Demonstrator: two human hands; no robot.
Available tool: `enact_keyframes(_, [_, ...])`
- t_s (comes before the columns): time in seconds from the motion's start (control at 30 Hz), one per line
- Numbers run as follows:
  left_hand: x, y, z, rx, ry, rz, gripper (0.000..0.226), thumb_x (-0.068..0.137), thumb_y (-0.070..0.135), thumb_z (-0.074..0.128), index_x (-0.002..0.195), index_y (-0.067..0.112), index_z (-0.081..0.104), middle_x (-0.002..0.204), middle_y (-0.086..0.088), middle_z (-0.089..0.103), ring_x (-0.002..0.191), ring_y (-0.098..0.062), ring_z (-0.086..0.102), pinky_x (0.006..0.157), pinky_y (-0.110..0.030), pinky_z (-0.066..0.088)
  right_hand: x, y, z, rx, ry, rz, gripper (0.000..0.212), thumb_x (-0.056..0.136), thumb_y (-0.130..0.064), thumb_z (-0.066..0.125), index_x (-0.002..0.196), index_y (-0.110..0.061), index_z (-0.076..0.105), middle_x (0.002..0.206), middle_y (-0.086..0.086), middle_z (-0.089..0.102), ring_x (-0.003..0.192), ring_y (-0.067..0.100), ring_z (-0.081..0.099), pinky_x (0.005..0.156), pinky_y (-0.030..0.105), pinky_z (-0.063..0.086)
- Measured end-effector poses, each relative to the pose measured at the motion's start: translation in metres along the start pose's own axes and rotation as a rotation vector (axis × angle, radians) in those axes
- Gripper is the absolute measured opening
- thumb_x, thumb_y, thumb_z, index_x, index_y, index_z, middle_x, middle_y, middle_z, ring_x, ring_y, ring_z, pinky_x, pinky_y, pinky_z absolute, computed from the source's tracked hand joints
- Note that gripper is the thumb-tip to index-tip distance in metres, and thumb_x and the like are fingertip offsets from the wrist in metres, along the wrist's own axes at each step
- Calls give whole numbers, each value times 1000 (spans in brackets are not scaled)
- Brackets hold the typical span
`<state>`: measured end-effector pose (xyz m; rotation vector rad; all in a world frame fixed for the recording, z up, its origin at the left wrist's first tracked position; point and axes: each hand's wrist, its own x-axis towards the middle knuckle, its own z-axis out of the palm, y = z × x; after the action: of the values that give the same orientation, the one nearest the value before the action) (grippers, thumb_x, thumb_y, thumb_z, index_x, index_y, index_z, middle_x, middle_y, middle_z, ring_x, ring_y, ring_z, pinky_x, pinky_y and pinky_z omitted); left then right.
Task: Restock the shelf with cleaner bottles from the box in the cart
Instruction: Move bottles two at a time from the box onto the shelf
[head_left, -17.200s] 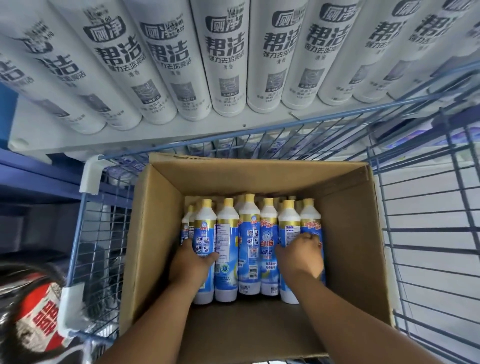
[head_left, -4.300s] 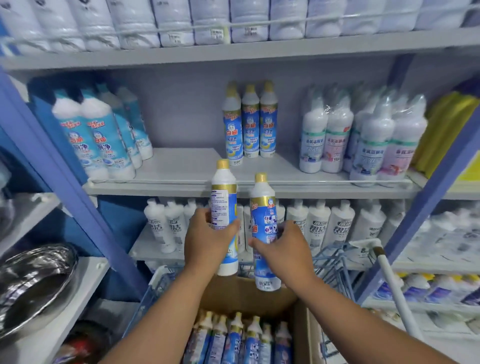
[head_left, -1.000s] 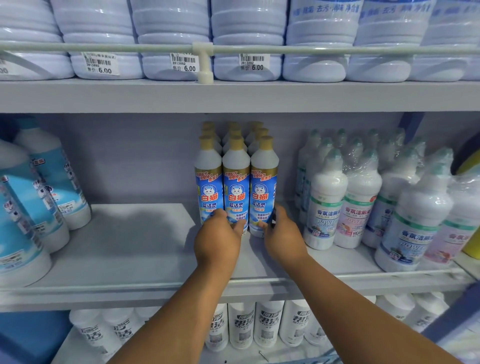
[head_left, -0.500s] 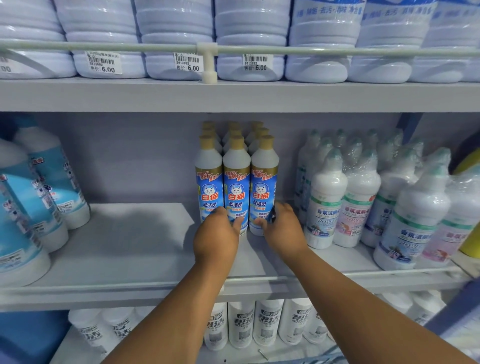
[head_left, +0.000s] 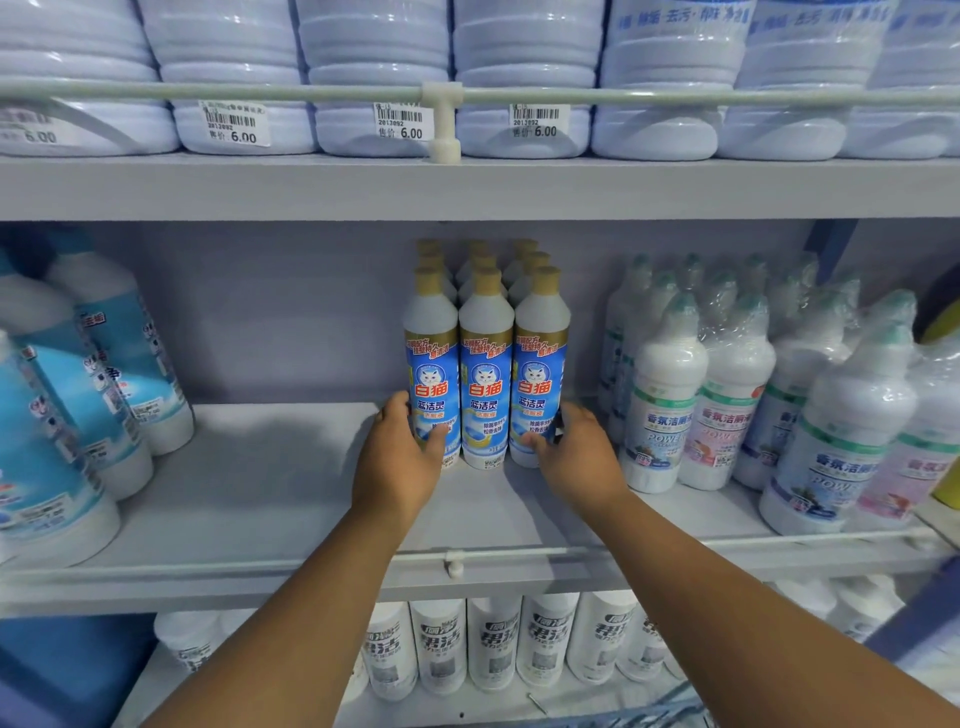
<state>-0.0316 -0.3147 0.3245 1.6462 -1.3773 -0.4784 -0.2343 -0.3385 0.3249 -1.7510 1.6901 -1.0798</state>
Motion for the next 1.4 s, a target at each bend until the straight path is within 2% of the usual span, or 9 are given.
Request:
enact_keyframes(0.23, [3,-4,-5,2,-37,14,45,91,33,72,128,25,47,129,0,63,108,-19,68,85,-44,61,-15,-6,-4,-125,-58,52,43,90,-30,71,125,-10,55,123,10,60,108,23,60,82,25,41])
enact_keyframes(0.37, [-11,-1,-14,153,-66,-20,66,96,34,64,150,12,34,147,-12,46,132,-29,52,99,-41,51,-38,-22,-18,-288,-127,34,42,96,-31,62,128,-5,53,123,16,61,113,31,57,82,27,39])
enact_keyframes(0.43, [-25,3,-21,235,-119,-6,60,97,36,61,148,13,38,146,-12,47,132,-29,50,100,-39,48,-51,-32,-26,-362,-180,20,41,100,-35,55,128,-5,54,122,17,60,113,32,56,83,29,39])
enact_keyframes(0.53, [-54,10,-35,384,-176,74,51,96,46,57,141,21,52,148,-8,48,134,-27,47,108,-37,42,-75,-32,-38,-438,-212,-12,51,99,-46,49,137,-12,48,126,17,58,116,33,55,92,34,44])
enact_keyframes(0.6, [-66,13,-43,484,-210,111,59,97,50,53,149,25,45,158,-6,37,145,-26,33,115,-41,35,-88,-29,-39,-509,-213,-37,58,98,-49,47,143,-13,43,133,18,54,124,34,51,101,39,45])
enact_keyframes(0.7, [-107,24,-51,582,-232,133,66,97,52,52,156,26,35,165,-3,25,152,-21,19,120,-38,27,-128,-22,-51,-604,-253,-98,68,98,-52,46,152,-14,33,154,15,37,143,31,31,115,40,33])
enact_keyframes(0.83, [-169,31,-55,640,-218,151,67,95,56,51,153,24,43,164,-6,28,151,-24,22,121,-33,20,-180,-10,-68,-677,-316,-174,72,98,-56,42,157,-20,22,165,10,17,151,30,14,121,45,21])
enact_keyframes(1.1, [-273,33,-46,719,-276,111,61,99,52,50,154,28,40,164,-1,27,151,-23,23,119,-39,27,-271,22,-77,-692,-420,-187,73,100,-57,38,159,-21,16,167,8,7,153,30,7,122,48,16])
enact_keyframes(1.4, [-345,-25,-31,707,-452,-48,63,98,57,46,154,30,37,163,1,30,149,-22,28,116,-46,34,-342,76,-46,-658,-596,-96,75,100,-55,40,159,-20,11,167,9,5,153,30,3,123,49,12])
